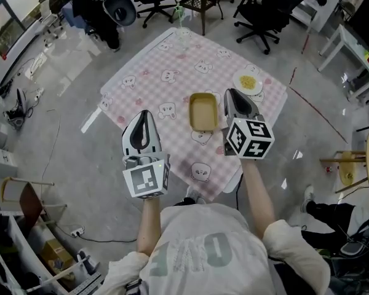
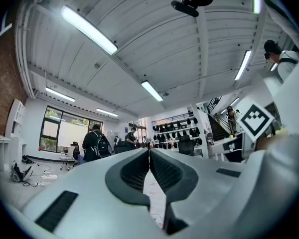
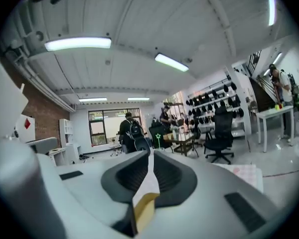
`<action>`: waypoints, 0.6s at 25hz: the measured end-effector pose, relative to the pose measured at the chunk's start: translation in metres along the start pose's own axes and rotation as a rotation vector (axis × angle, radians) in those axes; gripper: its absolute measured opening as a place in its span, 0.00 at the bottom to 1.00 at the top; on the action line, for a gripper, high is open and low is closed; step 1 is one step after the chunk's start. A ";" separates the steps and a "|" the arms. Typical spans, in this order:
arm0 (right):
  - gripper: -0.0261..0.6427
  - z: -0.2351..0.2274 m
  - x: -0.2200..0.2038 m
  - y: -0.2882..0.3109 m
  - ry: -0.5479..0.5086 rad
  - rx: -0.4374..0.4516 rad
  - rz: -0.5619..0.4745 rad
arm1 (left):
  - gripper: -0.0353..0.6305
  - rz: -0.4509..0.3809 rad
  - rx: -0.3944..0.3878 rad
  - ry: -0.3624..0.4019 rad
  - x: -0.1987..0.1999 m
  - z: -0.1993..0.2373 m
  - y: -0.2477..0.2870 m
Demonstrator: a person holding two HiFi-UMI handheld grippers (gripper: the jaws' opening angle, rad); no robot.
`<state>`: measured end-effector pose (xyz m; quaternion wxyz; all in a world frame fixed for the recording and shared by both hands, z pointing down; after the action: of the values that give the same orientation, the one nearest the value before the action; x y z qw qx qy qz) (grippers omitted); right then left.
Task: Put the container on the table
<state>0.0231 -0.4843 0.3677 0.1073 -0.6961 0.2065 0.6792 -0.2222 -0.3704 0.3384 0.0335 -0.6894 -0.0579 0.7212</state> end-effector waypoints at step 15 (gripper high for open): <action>0.08 0.037 -0.045 -0.102 -0.056 -0.045 -0.070 | 0.10 0.008 -0.040 0.000 -0.013 -0.014 -0.032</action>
<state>0.0340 -0.3710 0.3966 0.1211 -0.6860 0.1634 0.6986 -0.2089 -0.3396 0.3550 0.0171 -0.6903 -0.0694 0.7200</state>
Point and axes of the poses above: the fingertips, and each gripper's own axes: y forward along the fingers, z to its left, x out of its top, the point moved 7 cm from there along -y, backward along the fingers, and after that the axes turned 8 degrees about -y, right-handed, at the moved point
